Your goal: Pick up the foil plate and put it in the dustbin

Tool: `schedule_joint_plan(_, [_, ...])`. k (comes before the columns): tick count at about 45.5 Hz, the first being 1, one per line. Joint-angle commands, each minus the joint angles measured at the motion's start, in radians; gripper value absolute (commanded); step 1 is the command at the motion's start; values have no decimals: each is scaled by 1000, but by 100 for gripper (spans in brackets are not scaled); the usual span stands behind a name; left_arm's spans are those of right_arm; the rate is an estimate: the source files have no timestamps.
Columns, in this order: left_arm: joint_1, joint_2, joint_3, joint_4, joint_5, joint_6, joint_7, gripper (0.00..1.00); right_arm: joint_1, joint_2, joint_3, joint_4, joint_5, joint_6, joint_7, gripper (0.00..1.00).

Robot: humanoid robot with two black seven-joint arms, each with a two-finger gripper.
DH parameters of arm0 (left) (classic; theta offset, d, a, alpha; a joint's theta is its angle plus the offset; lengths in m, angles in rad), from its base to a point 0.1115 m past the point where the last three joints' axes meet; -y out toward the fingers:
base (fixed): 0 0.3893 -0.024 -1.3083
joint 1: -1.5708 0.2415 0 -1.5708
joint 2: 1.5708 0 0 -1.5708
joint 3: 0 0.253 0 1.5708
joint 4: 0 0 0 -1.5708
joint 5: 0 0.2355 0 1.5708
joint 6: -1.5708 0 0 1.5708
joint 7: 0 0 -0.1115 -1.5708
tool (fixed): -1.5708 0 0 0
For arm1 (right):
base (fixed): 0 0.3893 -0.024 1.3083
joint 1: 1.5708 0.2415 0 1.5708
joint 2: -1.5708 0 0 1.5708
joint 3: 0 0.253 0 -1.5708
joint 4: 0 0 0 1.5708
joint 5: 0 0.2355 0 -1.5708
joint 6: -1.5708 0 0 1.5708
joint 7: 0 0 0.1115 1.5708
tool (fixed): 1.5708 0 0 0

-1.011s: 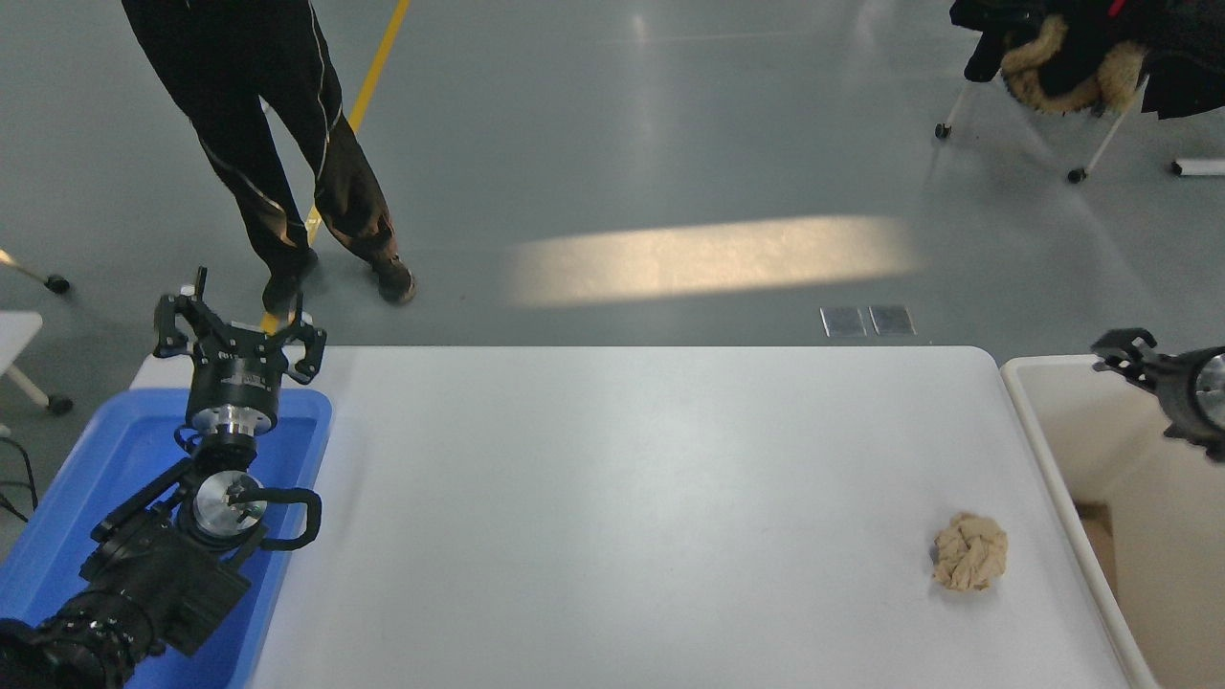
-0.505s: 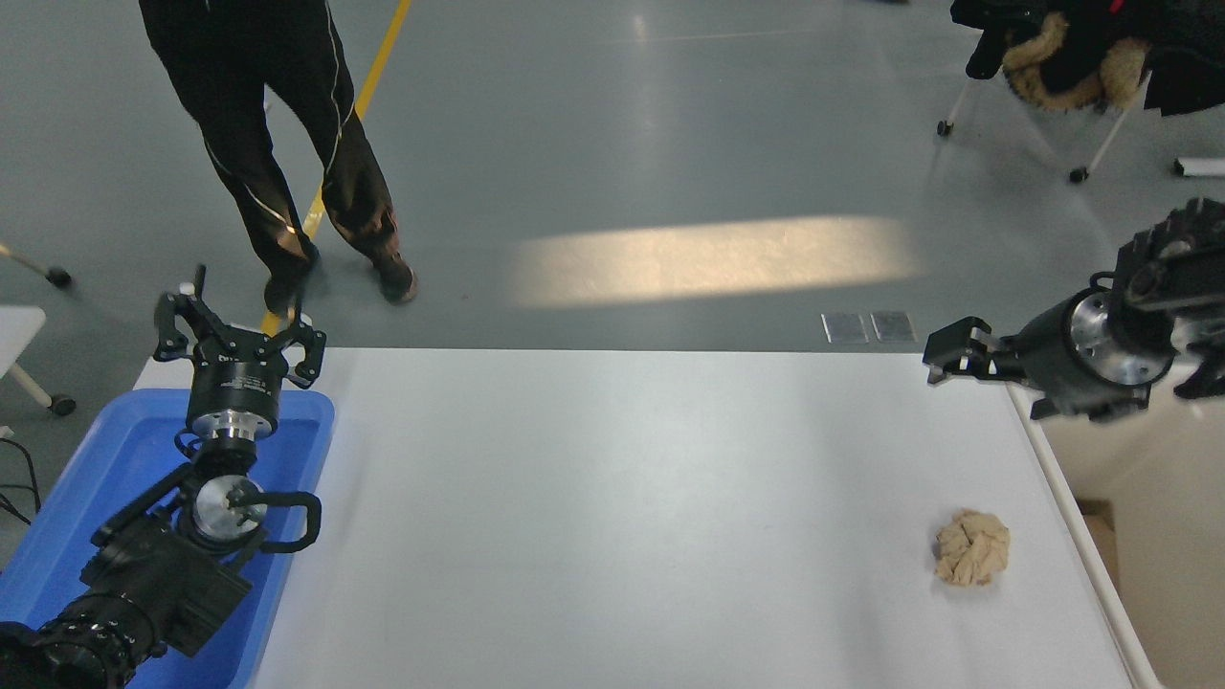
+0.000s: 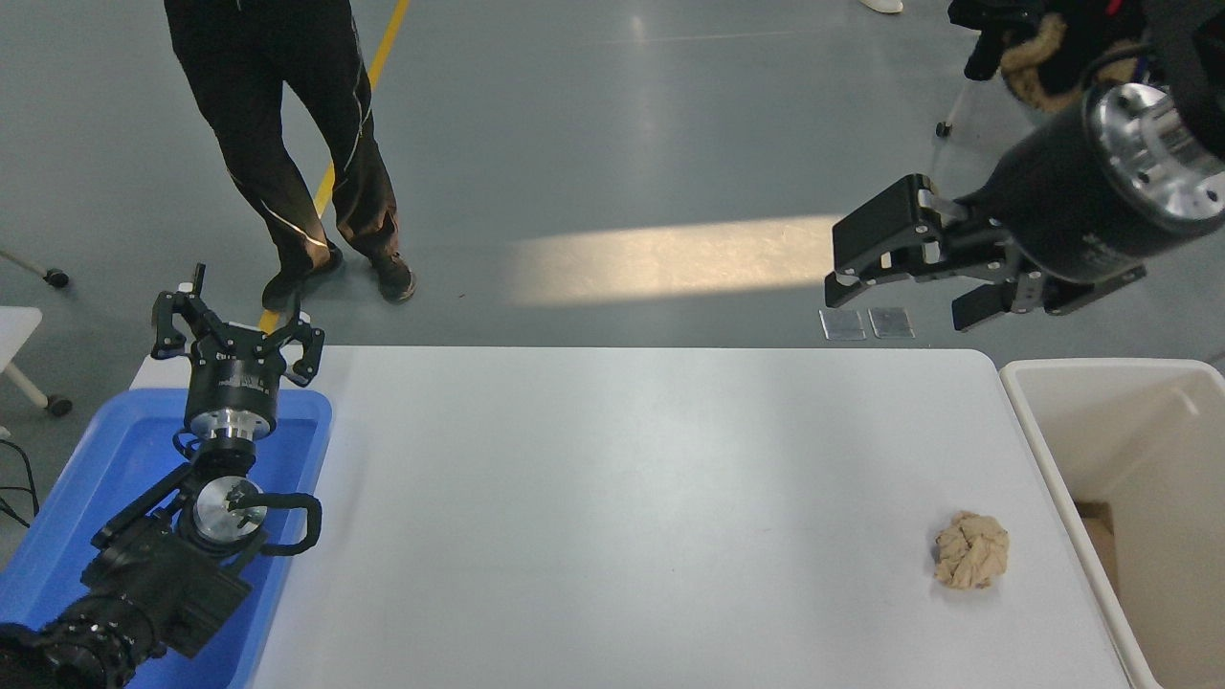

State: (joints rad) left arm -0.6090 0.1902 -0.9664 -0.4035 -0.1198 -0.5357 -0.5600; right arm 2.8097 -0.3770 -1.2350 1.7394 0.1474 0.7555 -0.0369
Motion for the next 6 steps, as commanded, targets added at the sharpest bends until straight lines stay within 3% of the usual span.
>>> schedule_joint_plan(1, [0, 0, 0, 0, 0, -1, 0, 99, 22, 3, -35, 6, 50, 30, -3, 100])
schedule_joint_plan(6, [0, 0, 0, 0, 0, 0, 0, 99, 17, 32, -83, 6, 96, 30, -4, 100])
